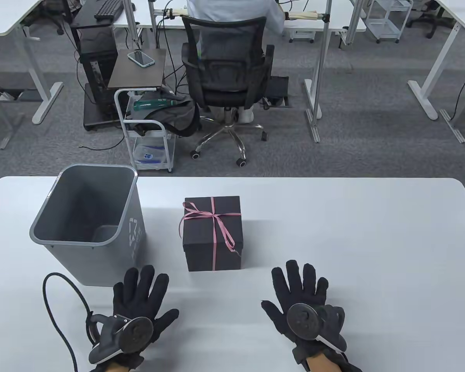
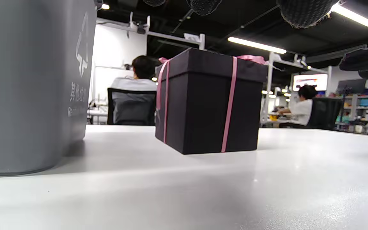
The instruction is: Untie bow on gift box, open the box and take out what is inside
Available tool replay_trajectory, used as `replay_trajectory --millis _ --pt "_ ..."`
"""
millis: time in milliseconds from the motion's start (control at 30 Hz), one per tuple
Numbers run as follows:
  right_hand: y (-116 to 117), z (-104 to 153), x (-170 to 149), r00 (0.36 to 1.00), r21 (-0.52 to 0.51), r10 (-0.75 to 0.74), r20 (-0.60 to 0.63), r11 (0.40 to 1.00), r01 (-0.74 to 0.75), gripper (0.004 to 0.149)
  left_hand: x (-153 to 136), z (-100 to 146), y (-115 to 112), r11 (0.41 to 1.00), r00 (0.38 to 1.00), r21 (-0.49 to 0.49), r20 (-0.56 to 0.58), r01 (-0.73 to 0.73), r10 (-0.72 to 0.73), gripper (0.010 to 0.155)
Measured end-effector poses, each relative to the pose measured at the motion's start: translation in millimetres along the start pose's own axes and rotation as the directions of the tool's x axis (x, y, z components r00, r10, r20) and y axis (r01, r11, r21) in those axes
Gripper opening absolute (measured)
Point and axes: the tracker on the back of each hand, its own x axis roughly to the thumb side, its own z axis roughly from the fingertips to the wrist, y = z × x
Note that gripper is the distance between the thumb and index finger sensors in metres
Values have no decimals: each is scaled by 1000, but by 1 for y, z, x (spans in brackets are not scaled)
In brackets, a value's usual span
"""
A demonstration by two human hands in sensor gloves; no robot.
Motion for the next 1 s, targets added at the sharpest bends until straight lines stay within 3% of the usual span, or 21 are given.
replay_trajectory --millis 1000 --pt "-3 1 -14 996 -48 -58 -63 997 55 80 6 2 4 998 1000 64 17 12 -13 85"
